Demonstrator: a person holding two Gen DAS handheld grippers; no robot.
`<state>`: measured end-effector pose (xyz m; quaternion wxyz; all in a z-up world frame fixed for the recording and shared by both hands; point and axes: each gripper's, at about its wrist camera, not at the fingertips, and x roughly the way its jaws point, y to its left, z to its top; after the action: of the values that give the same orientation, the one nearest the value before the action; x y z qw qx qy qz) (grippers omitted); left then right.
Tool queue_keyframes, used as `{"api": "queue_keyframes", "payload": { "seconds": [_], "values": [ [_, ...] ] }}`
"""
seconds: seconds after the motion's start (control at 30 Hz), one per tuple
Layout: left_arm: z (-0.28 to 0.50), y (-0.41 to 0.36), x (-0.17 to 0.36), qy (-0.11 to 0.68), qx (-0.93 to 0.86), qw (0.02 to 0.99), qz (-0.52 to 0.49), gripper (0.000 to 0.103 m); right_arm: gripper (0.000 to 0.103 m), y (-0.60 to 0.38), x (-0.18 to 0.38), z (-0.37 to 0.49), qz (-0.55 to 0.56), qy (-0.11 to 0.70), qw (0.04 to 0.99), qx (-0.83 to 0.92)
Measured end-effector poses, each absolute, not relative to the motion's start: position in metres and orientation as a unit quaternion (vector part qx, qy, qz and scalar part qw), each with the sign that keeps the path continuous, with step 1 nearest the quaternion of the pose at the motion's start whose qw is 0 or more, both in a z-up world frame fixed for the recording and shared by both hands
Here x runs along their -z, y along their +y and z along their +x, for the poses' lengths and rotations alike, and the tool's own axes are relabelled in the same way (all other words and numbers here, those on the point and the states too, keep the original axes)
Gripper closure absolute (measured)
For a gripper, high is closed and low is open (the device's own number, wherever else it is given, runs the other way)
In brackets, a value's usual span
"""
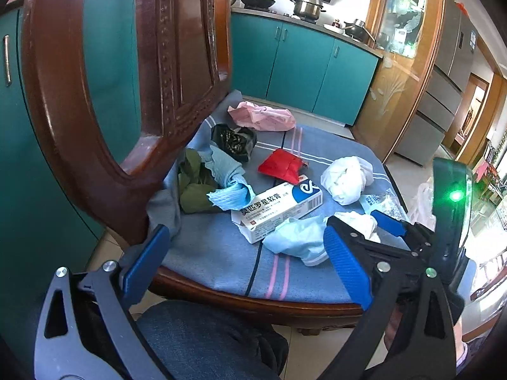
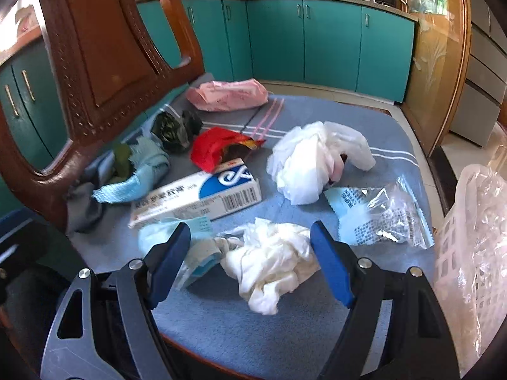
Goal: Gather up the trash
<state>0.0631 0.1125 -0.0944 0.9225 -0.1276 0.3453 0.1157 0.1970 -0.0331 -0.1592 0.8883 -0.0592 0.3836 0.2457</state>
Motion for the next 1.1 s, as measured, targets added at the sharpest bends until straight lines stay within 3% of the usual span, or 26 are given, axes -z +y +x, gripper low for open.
{"api": "queue_keyframes", "payload": {
  "seconds": [0.23,0.37,0.5,1.1],
  "values": [
    [0.064,0.109,0.097,0.350,-0.114,0.922,-0.124,0.006,0.029,-0.037,0.168,0.201,-0.083,0.382,0.895,-0.214],
    [0.063,0.109,0.096,0.349,-0.115,0.922,-0.124,0.006,0.054,-0.043,0.170,0.203,-0.091,0.378,0.900,-0.199],
    [0.063,0.107,0.095,0.349,-0.112,0.922,-0.121,0.006,0.064,-0.053,0.167,0.205,-0.073,0.379,0.901,-0.199],
    [0.070,0.096,0.106,0.371,-0.098,0.916,-0.119,0.006,0.065,-0.114,0.146,0.182,-0.020,0.381,0.906,-0.180]
  ]
}}
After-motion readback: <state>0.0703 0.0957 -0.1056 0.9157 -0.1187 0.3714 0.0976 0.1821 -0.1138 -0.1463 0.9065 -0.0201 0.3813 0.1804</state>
